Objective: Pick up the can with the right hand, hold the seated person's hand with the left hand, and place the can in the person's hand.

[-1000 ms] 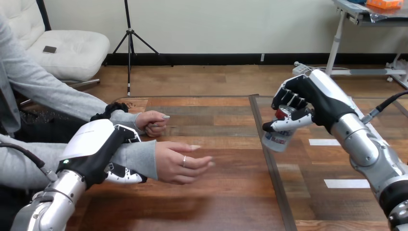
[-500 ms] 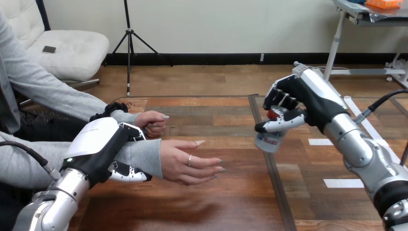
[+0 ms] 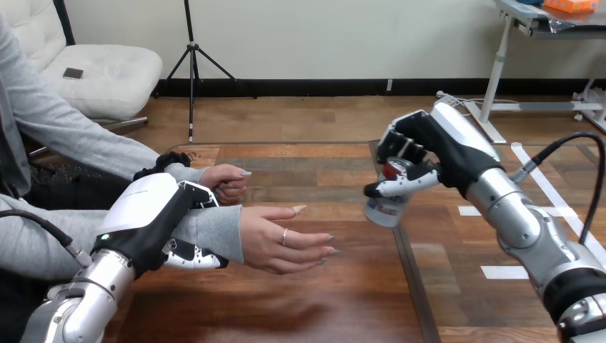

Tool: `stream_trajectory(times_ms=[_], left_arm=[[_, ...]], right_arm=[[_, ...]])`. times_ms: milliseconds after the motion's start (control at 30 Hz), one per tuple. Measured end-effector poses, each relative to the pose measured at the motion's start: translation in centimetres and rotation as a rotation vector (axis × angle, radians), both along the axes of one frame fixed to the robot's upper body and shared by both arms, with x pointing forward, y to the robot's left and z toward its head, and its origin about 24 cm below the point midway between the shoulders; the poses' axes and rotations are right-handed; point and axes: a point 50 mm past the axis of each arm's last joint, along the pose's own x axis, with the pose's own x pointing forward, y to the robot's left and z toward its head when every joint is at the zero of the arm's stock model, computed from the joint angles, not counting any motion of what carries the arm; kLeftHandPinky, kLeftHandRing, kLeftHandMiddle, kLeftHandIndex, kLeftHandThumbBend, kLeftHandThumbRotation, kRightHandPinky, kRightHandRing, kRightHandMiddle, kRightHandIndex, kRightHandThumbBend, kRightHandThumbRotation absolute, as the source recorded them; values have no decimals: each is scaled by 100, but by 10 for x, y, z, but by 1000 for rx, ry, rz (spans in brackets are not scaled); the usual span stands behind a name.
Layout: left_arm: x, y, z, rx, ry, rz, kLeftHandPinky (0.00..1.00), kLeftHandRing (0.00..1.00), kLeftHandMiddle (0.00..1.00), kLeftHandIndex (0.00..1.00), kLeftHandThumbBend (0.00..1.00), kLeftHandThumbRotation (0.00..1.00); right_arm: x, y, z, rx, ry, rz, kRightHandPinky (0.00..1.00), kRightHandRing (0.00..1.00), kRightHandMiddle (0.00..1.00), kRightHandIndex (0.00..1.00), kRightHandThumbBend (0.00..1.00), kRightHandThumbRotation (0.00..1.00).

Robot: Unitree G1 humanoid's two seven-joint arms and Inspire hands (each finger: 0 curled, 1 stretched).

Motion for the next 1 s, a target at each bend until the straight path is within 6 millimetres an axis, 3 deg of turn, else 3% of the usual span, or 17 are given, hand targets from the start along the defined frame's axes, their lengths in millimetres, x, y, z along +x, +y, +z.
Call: stream_trajectory(times_ms=[1000], left_arm=[[0,-1,0,-6,3,-5,31,35,41,43,64,0]], right_arm=[[-1,38,-8,24,40,118,37,37,41,40,74,0]])
